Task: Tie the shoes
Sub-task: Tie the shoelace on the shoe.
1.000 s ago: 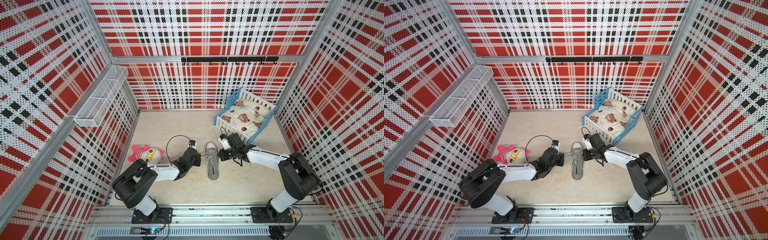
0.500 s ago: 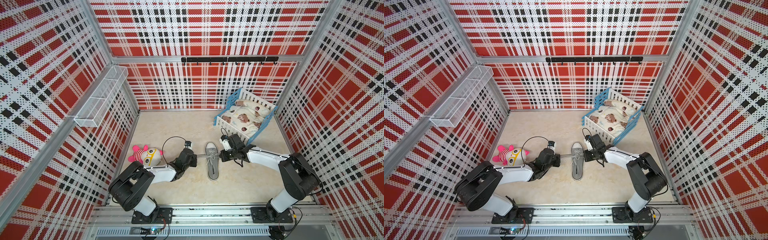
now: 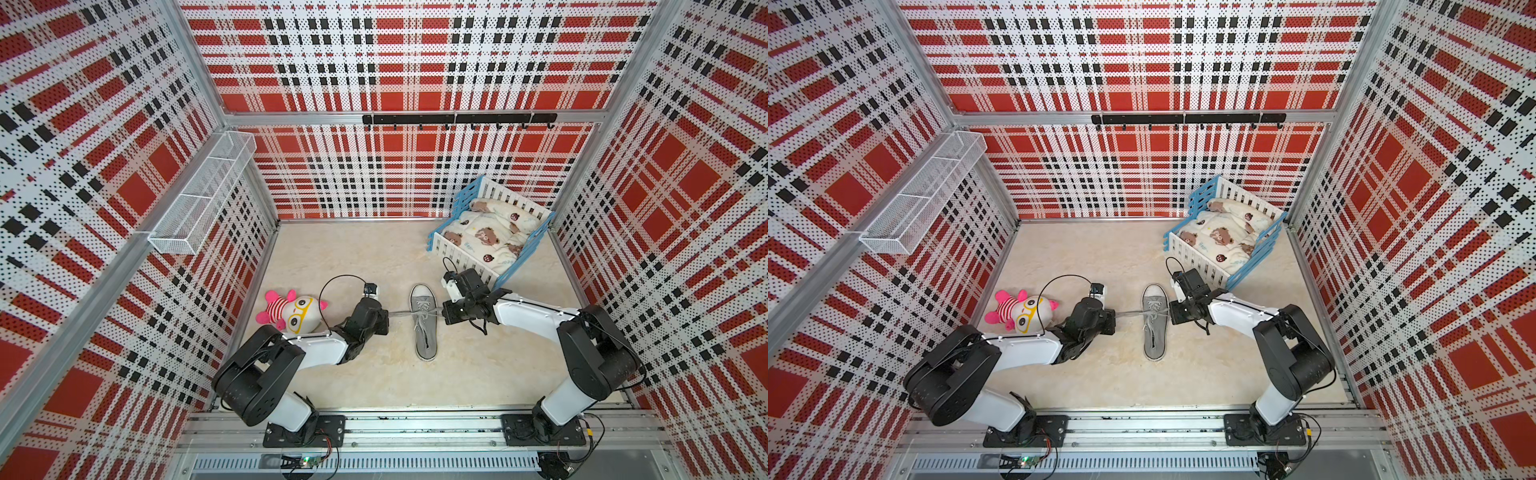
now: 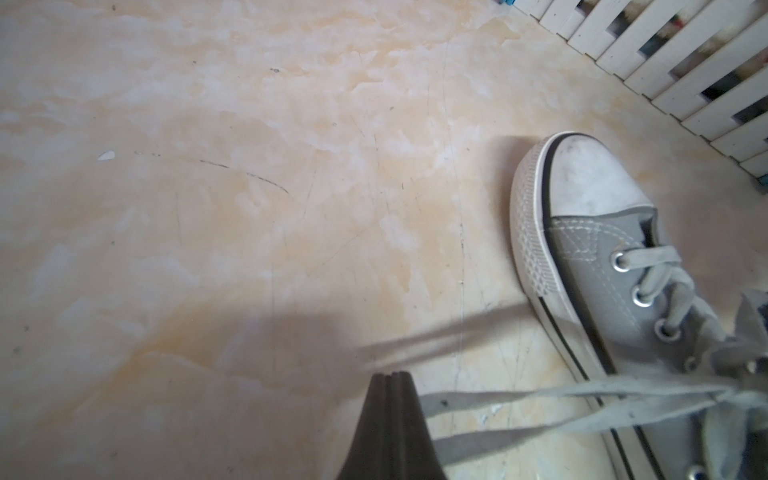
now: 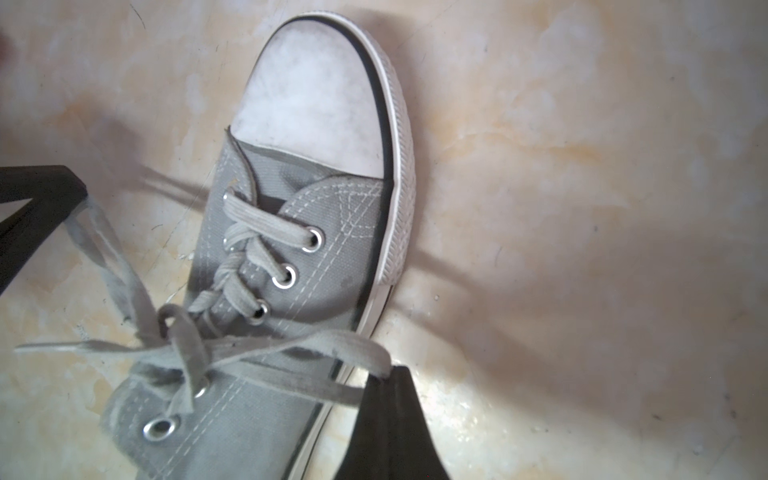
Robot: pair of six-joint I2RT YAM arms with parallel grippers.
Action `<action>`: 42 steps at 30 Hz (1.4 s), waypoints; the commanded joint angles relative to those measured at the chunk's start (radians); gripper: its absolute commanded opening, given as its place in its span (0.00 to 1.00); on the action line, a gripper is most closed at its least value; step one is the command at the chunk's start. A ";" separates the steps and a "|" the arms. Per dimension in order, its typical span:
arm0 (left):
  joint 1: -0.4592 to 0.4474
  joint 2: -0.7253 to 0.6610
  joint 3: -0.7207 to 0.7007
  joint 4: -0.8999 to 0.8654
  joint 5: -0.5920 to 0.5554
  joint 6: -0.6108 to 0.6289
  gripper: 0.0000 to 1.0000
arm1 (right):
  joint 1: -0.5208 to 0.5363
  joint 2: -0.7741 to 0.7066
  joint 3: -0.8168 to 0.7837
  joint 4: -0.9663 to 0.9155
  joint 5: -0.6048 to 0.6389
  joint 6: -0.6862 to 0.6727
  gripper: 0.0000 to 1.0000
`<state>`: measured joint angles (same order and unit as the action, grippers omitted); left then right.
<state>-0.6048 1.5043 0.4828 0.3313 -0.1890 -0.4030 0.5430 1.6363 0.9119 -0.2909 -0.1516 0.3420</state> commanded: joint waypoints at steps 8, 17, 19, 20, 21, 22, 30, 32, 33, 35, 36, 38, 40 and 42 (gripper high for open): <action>0.004 -0.013 -0.004 0.014 0.056 0.007 0.00 | -0.005 0.023 0.045 -0.011 -0.009 -0.006 0.00; -0.012 -0.038 0.022 0.006 0.090 0.002 0.21 | -0.016 0.001 0.049 0.004 -0.097 -0.033 0.07; -0.010 -0.058 0.018 -0.008 0.074 -0.001 0.28 | -0.022 -0.014 0.043 0.003 -0.117 -0.038 0.12; -0.008 -0.068 0.015 -0.013 0.066 -0.003 0.31 | -0.023 -0.020 0.041 0.002 -0.123 -0.040 0.14; -0.006 -0.080 0.010 -0.020 0.056 -0.005 0.34 | -0.028 -0.030 0.037 -0.002 -0.132 -0.042 0.16; -0.004 -0.094 0.005 -0.026 0.047 -0.008 0.36 | -0.031 -0.039 0.033 -0.007 -0.134 -0.045 0.18; 0.002 -0.194 -0.022 0.010 0.114 -0.014 0.43 | -0.071 -0.102 0.030 -0.042 -0.097 -0.049 0.34; 0.001 -0.195 -0.026 0.067 0.246 -0.019 0.45 | -0.070 -0.111 0.029 -0.025 -0.125 -0.051 0.35; 0.002 -0.185 -0.023 0.095 0.318 -0.024 0.46 | -0.069 -0.112 0.023 0.000 -0.160 -0.049 0.35; 0.001 -0.163 -0.015 0.141 0.432 -0.035 0.46 | -0.057 -0.108 0.007 0.046 -0.229 -0.038 0.35; 0.000 -0.149 -0.012 0.164 0.479 -0.041 0.46 | -0.047 -0.101 0.005 0.062 -0.252 -0.033 0.35; 0.002 -0.122 -0.003 0.192 0.541 -0.048 0.47 | -0.030 -0.085 0.001 0.087 -0.282 -0.022 0.34; 0.001 -0.087 0.016 0.200 0.584 -0.049 0.47 | -0.019 -0.067 0.002 0.107 -0.305 -0.011 0.31; 0.002 -0.048 0.038 0.202 0.608 -0.049 0.47 | -0.011 -0.051 0.001 0.121 -0.319 -0.003 0.29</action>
<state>-0.6056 1.4162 0.4843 0.4805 0.3008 -0.4454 0.5175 1.5574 0.9241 -0.2249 -0.4099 0.3199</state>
